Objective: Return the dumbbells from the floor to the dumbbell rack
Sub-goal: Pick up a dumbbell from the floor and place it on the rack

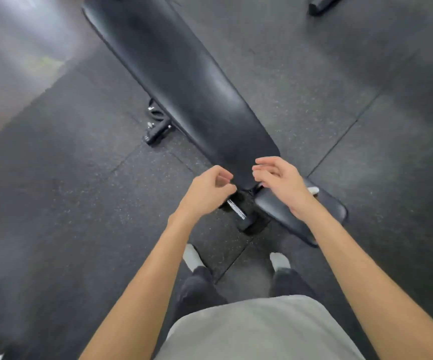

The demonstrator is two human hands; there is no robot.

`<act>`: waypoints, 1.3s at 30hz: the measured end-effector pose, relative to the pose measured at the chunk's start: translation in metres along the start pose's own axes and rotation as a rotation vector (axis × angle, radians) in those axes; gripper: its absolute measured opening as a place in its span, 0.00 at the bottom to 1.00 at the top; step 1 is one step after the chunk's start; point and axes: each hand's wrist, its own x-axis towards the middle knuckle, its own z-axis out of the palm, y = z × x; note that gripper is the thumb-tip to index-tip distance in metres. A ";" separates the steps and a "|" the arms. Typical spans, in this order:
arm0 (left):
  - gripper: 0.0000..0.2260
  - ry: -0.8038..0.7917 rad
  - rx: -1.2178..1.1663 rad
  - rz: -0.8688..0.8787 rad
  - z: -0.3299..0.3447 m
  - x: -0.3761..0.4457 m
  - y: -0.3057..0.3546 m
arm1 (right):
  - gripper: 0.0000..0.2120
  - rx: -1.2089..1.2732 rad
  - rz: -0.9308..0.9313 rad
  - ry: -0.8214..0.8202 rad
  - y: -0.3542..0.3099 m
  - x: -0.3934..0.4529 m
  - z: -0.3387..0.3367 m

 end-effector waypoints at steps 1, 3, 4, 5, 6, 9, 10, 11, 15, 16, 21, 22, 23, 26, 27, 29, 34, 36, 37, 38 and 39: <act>0.08 -0.063 0.053 0.019 -0.005 0.012 0.000 | 0.11 0.030 0.036 0.064 0.005 -0.003 0.004; 0.08 -0.178 0.145 0.053 -0.011 0.032 -0.003 | 0.11 0.095 0.105 0.165 0.019 -0.009 0.011; 0.09 -0.222 0.187 0.058 -0.011 0.041 -0.006 | 0.11 0.121 0.140 0.203 0.027 -0.012 0.015; 0.10 -0.256 0.231 0.059 -0.011 0.050 -0.009 | 0.11 0.144 0.177 0.246 0.036 -0.013 0.020; 0.12 -0.283 0.271 0.059 -0.009 0.059 -0.013 | 0.11 0.173 0.214 0.286 0.047 -0.012 0.024; 0.13 -0.336 0.368 0.050 0.002 0.093 -0.038 | 0.11 0.225 0.293 0.373 0.087 0.010 0.041; 0.13 -0.369 0.400 0.028 0.010 0.108 -0.052 | 0.11 0.234 0.321 0.387 0.104 0.022 0.050; 0.13 -0.406 0.428 -0.001 0.020 0.125 -0.069 | 0.12 0.244 0.353 0.399 0.123 0.036 0.059; 0.23 -0.512 0.541 -0.075 0.070 0.210 -0.152 | 0.12 0.308 0.516 0.440 0.225 0.104 0.103; 0.25 -0.519 0.549 -0.086 0.082 0.232 -0.171 | 0.13 0.304 0.546 0.439 0.251 0.123 0.112; 0.24 -0.500 0.610 -0.123 0.136 0.339 -0.267 | 0.20 0.260 0.717 0.548 0.381 0.194 0.158; 0.26 -0.484 0.615 -0.128 0.145 0.360 -0.286 | 0.17 0.240 0.733 0.589 0.404 0.206 0.164; 0.28 -0.472 0.612 -0.133 0.156 0.379 -0.303 | 0.16 0.230 0.753 0.621 0.428 0.217 0.169; 0.33 -0.421 0.628 -0.098 0.185 0.426 -0.349 | 0.22 0.130 0.817 0.716 0.494 0.247 0.184; 0.34 -0.409 0.635 -0.076 0.195 0.441 -0.362 | 0.27 0.093 0.815 0.757 0.511 0.256 0.188; 0.35 -0.397 0.646 -0.058 0.214 0.465 -0.381 | 0.32 0.045 0.805 0.820 0.537 0.273 0.190; 0.41 -0.411 0.590 -0.118 0.249 0.497 -0.414 | 0.32 0.119 0.808 0.899 0.581 0.304 0.178; 0.46 -0.380 0.543 -0.106 0.256 0.499 -0.421 | 0.27 0.174 0.862 0.906 0.592 0.309 0.170; 0.49 -0.359 0.515 -0.098 0.257 0.499 -0.425 | 0.24 0.231 0.880 0.901 0.591 0.311 0.168; 0.53 -0.337 0.483 -0.100 0.258 0.498 -0.427 | 0.24 0.279 0.891 0.887 0.592 0.313 0.166; 0.56 -0.317 0.456 -0.128 0.259 0.498 -0.427 | 0.25 0.312 0.902 0.872 0.589 0.313 0.164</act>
